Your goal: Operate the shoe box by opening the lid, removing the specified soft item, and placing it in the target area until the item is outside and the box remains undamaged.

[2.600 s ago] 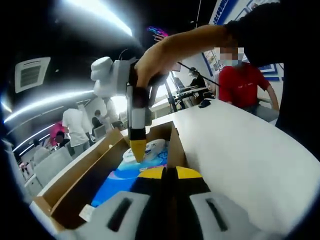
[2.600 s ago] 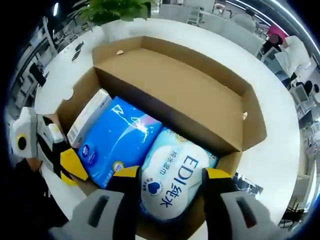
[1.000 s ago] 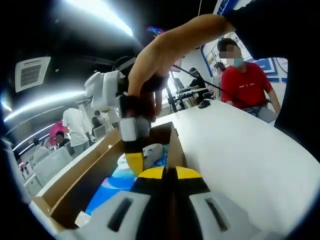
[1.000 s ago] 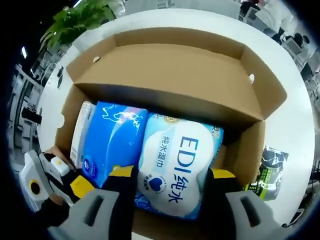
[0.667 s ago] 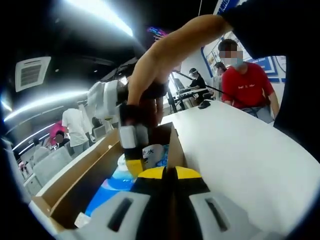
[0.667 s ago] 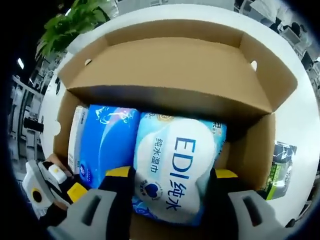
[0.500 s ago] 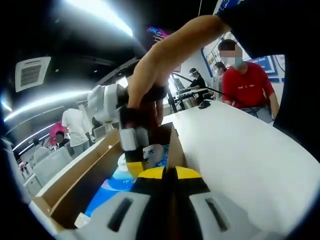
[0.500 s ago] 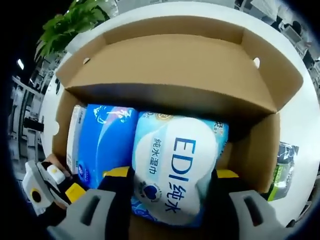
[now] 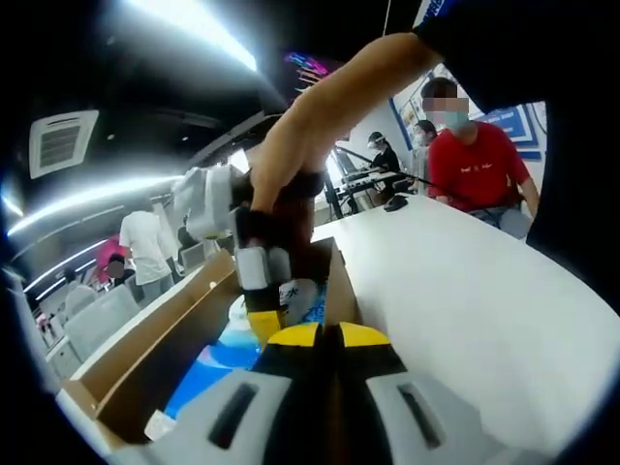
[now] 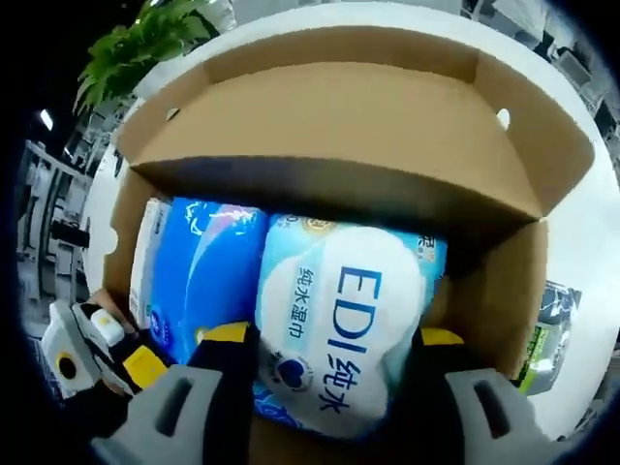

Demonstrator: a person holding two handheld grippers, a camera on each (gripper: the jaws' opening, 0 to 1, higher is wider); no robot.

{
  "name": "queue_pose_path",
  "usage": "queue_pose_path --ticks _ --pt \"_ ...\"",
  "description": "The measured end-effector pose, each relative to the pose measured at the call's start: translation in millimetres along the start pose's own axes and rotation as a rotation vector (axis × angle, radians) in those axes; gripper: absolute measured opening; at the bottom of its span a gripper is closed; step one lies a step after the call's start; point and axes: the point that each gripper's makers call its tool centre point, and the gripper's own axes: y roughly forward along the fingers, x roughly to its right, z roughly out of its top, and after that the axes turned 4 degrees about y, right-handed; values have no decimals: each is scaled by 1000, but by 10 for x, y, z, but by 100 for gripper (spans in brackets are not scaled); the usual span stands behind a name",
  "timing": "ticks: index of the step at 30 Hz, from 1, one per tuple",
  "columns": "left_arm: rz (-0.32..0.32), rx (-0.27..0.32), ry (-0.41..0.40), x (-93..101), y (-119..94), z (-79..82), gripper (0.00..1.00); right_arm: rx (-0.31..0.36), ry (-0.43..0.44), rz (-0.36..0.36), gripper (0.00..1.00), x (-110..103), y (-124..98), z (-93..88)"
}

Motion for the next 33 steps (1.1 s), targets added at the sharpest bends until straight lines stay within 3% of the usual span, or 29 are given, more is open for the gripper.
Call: queue_pose_path --ticks 6,8,12,13,14,33 --pt "-1 1 0 1 -3 18 5 -37 37 -31 67 7 153 -26" --pt "-1 2 -2 0 -1 24 5 -47 110 -5 68 -25 188 -87" --pt "0 3 -2 -9 -3 2 5 -52 99 -43 71 14 278 -74" --pt "0 2 -2 -11 1 3 5 -48 118 -93 70 32 288 -67" --pt "0 4 -2 -12 0 7 5 -57 85 -89 70 28 267 -77" --pt "2 5 0 -8 -16 -51 5 -54 78 -90 65 15 228 -107"
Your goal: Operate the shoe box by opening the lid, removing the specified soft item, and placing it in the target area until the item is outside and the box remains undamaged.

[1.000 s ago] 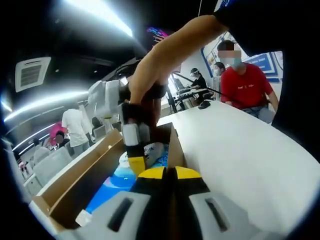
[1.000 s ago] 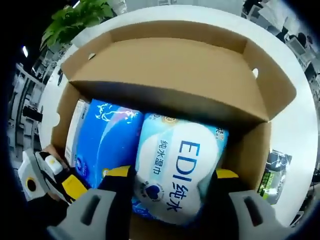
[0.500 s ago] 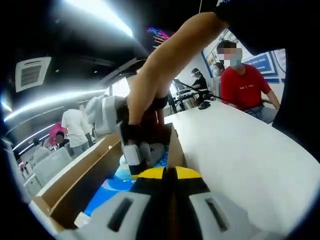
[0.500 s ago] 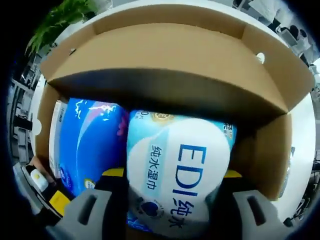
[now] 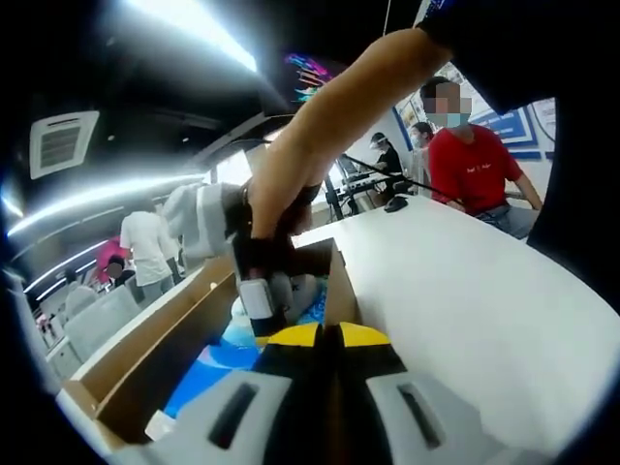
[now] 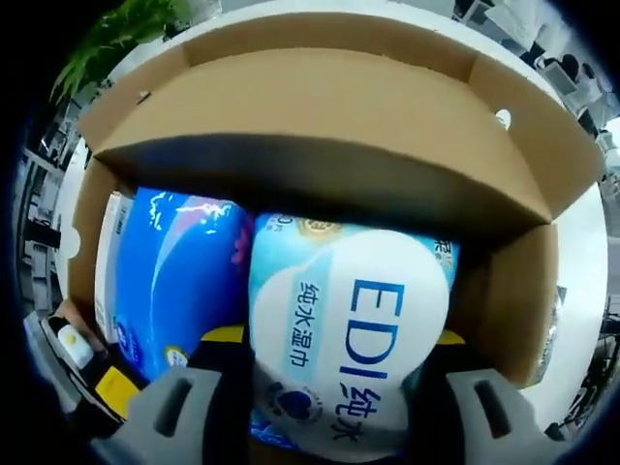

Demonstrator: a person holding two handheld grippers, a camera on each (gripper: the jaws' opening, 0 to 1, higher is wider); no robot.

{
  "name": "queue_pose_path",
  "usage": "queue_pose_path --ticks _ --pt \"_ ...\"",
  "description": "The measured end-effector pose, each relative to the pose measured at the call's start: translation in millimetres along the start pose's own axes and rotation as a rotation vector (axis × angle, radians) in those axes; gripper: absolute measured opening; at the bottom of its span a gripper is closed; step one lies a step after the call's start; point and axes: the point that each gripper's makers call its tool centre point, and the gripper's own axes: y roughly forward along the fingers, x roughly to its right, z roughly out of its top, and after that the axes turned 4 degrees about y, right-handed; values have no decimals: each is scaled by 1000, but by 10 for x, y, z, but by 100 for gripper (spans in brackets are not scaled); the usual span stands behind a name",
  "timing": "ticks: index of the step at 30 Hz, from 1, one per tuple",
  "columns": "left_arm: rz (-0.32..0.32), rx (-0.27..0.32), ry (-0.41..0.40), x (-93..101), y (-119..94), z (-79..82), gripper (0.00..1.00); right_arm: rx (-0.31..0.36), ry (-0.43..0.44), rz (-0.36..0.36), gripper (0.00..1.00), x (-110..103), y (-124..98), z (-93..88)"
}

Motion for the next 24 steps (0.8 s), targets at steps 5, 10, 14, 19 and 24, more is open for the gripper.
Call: queue_pose_path --ticks 5,10,14,19,24 --pt "0 1 -1 -6 -4 -11 5 1 3 -2 65 -13 -24 -5" --pt "1 1 -2 -16 -1 -20 5 9 5 6 65 -4 -129 30" --pt "1 2 -2 -17 2 -16 5 26 -3 15 65 -14 -262 57" --pt "2 2 -2 -18 1 -14 5 48 13 35 65 18 -395 138" --pt "2 1 0 -13 0 -12 5 67 0 53 65 30 -552 212"
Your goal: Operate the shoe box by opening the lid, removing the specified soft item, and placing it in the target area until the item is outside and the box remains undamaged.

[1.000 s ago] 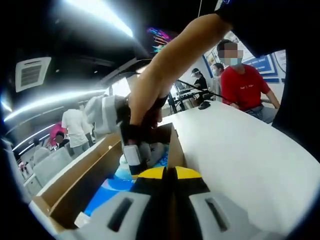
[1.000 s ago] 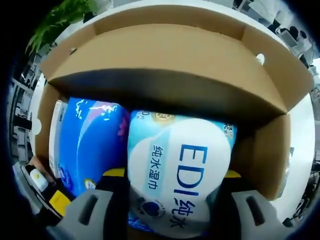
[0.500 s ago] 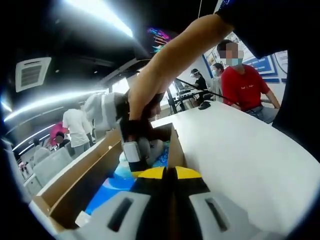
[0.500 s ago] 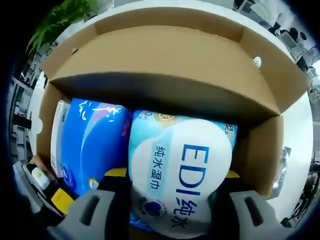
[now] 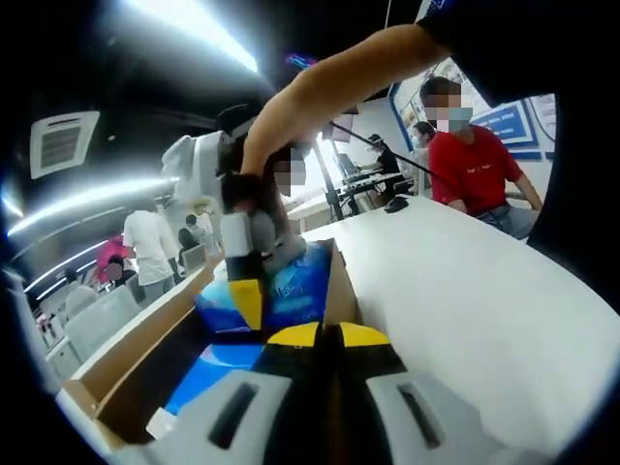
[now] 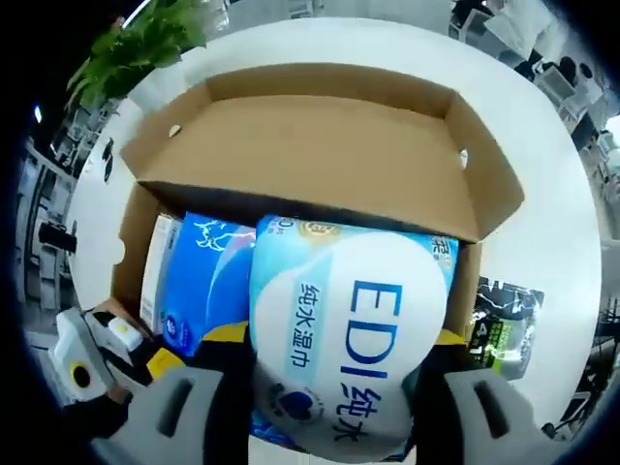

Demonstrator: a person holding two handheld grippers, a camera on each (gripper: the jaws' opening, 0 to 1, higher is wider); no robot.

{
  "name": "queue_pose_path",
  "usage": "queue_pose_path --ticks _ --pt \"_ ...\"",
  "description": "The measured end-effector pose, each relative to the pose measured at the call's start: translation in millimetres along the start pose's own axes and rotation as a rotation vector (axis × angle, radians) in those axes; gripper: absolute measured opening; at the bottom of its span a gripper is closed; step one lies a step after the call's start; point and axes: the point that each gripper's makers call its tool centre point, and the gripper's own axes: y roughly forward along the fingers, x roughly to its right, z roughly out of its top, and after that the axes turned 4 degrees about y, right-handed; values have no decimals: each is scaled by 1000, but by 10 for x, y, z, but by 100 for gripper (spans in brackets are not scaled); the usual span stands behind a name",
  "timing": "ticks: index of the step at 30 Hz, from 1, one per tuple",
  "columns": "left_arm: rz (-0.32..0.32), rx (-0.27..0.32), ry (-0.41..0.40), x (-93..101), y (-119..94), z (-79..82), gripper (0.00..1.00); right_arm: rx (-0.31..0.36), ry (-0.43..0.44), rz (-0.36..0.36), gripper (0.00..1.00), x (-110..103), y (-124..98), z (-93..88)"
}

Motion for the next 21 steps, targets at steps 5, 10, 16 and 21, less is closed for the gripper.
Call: queue_pose_path --ticks 5,10,16,21 --pt "2 0 1 0 2 3 5 19 -36 20 65 -29 -187 29" --pt "1 0 1 2 3 3 5 31 -85 26 65 -55 -392 14" --pt "2 0 1 5 4 8 5 44 -134 21 65 -55 -578 -37" --pt "2 -1 0 5 2 5 5 44 -177 16 65 -69 -696 -111"
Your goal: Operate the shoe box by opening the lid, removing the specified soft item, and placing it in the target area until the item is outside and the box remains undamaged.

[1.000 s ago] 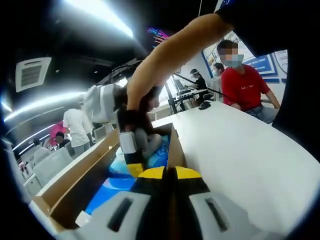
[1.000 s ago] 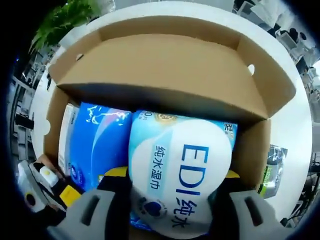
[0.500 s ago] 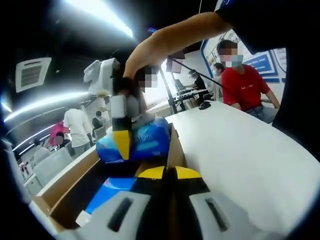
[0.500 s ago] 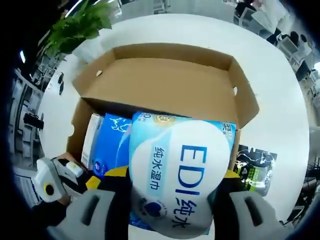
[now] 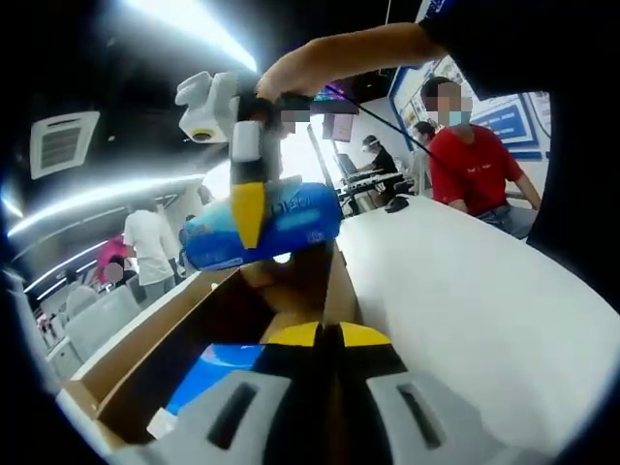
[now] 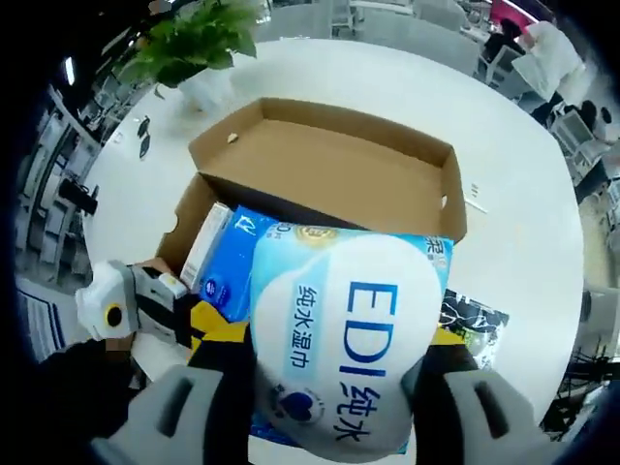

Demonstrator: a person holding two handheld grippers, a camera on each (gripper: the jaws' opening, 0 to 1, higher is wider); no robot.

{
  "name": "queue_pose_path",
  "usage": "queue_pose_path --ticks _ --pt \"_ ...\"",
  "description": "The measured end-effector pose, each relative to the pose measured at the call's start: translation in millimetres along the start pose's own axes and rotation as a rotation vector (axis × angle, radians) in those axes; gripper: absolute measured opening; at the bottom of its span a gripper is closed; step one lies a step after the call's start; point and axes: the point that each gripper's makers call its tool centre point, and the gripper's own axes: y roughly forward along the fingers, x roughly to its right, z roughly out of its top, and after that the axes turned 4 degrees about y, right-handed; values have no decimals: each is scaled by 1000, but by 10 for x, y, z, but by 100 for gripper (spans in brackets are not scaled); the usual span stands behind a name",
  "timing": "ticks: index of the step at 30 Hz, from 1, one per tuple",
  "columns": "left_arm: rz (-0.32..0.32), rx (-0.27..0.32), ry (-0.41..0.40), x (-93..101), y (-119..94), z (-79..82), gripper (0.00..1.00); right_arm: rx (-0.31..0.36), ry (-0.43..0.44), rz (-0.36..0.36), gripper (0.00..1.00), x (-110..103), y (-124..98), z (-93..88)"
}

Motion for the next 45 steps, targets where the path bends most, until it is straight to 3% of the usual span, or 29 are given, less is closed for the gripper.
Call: queue_pose_path --ticks 16,25,33,41,45 --pt "-7 -1 -15 1 2 27 5 -2 -138 6 65 227 -301 -188" --pt "-1 -9 -52 -21 14 24 5 1 -247 3 65 542 -398 -268" --pt "-6 -14 -85 -29 11 9 5 -20 -321 -3 65 877 -387 -351" --pt "-5 -17 -108 -25 20 40 5 -69 -500 -7 64 1142 -294 -448" --pt "7 -25 -122 -36 31 54 5 -64 -559 4 64 1224 -216 -468"
